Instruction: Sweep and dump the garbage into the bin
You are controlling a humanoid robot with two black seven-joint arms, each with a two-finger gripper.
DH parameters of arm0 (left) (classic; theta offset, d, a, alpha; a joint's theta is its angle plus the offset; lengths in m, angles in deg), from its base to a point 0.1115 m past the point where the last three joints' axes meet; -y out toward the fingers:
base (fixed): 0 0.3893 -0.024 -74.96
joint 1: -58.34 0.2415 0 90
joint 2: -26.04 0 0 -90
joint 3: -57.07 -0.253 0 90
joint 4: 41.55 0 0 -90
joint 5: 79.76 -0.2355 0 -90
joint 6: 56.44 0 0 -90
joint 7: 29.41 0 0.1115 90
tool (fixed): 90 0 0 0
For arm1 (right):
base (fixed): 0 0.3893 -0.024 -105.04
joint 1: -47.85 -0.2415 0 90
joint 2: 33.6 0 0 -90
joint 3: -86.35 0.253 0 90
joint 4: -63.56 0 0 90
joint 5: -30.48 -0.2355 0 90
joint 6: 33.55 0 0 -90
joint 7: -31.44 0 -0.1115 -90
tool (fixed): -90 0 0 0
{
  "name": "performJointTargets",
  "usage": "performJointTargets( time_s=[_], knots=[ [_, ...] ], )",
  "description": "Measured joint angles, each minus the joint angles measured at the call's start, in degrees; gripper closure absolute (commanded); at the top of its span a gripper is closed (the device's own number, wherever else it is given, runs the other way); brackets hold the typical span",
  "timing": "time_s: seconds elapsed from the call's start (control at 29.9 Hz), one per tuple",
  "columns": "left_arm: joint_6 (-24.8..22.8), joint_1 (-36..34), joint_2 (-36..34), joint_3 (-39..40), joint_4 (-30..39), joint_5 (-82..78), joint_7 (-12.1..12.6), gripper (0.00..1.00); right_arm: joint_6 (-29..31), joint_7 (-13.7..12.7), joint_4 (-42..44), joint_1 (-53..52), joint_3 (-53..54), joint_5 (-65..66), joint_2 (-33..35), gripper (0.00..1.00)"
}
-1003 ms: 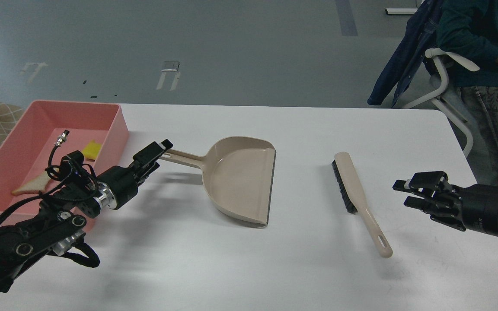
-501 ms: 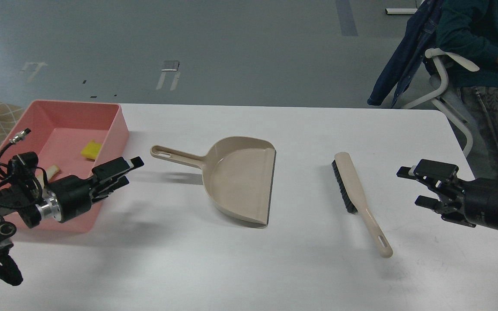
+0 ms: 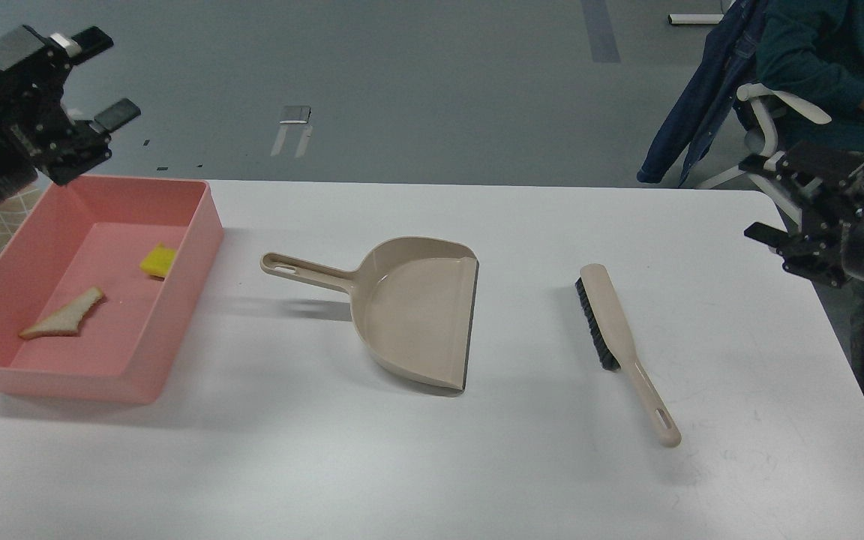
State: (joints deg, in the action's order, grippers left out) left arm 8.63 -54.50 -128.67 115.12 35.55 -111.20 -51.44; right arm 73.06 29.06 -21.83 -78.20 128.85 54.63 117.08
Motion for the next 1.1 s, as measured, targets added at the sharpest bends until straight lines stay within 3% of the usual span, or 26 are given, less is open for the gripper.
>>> performJointTargets(
  time_s=[0.33,0.67,0.74,0.94,1.1],
  knots=[
    [1.4,-10.6,11.7,1.9,-10.5,1.6,4.2,0.02,-2.6,-0.2,17.5,-2.8,21.8,-0.6,-17.6,0.0],
    [1.7,-22.3,30.2,1.0,-29.0,1.6,5.9,0.02,-8.0,0.4,37.4,-15.2,28.5,-0.6,-38.2,0.0],
    [1.6,-23.6,33.4,1.0,-31.9,1.6,5.9,0.02,-8.0,1.7,41.6,-16.9,28.8,-0.6,-41.1,0.0],
    [1.3,-24.2,40.3,0.9,-36.6,1.6,5.9,0.02,-5.1,9.1,49.7,-18.5,29.0,-0.7,-47.3,0.0],
    [0.3,-23.5,43.5,0.7,-37.9,2.9,6.5,0.02,3.4,13.4,54.2,-16.6,29.1,-2.7,-51.4,0.0]
  ],
)
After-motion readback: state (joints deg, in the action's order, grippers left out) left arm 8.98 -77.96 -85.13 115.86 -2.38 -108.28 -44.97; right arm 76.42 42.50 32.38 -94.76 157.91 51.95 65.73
